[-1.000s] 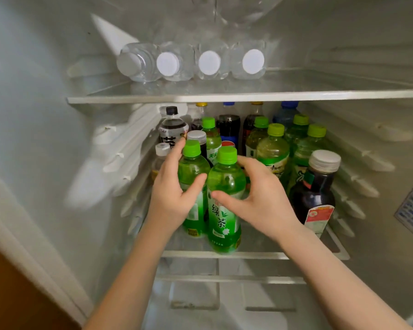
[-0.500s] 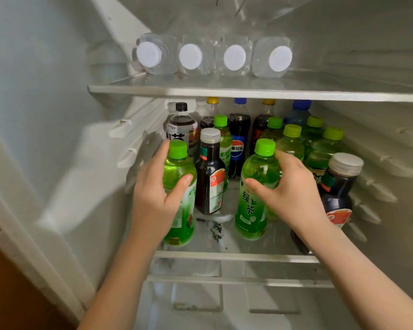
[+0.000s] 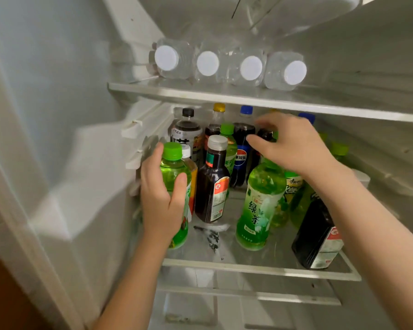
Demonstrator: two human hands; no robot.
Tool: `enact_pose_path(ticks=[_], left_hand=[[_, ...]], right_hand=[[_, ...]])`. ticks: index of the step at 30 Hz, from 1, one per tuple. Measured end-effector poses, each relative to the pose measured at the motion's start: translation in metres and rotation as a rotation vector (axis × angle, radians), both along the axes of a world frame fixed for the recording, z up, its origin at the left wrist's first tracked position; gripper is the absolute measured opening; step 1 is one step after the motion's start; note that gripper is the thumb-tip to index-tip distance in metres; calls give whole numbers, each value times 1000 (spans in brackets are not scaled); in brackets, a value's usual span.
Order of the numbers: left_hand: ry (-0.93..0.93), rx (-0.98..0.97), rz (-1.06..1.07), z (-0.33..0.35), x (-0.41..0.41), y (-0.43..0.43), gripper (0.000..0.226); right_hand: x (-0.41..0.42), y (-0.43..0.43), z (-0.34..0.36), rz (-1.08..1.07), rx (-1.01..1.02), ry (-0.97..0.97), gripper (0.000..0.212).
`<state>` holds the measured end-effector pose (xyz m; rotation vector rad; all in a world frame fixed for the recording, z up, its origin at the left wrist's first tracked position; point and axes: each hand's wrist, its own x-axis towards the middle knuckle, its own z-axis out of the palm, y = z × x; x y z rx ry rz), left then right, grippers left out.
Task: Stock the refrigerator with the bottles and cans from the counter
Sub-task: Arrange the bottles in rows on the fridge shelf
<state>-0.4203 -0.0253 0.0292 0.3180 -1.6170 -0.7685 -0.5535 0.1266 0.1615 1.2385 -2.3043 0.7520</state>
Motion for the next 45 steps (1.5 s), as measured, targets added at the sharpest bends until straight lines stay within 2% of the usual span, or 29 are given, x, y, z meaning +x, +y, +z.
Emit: enact_pose_path(ticks=[4,11,14,20,23,28,32,36,38,41,45], left_hand=[[38,-16,53,-3,-7,-3,57],[73,-45,56,-7,-10,-9,52],[67,-30,43,-8,-12,-11,51],[95,-57,58,-8,-13,-12,49],[87,-45,40,-8,-14,-13,48],[84,-18,43,-6,-19,-11,50],[119,-37,60,-6,-23,-7,47],[126,-12,45,-6,-24,-5,47],[121,7,35,-6,-24,-5,49],[113,9,18,-6,-23,-5,49],[105,9,14,-8,-23,-7,49]], right_hand=[[-26,-42,19,112,260,-178,38],[-63,-84,22,103,521,-239,47],[-68,-94,19,122,502,-280,39],[-73,-105,16,114,453,-157,29],[-80,-102,18,149,460,-220,21],[-91,-88,22,143,534,-229,38],[-94,-82,22,142,519,-263,41],[-96,-81,15,74,470,-196,46],[-97,-81,11,26,454,-92,50],[-97,-81,10,14,449,7,46],[-102,-79,13,58,477,-22,43]])
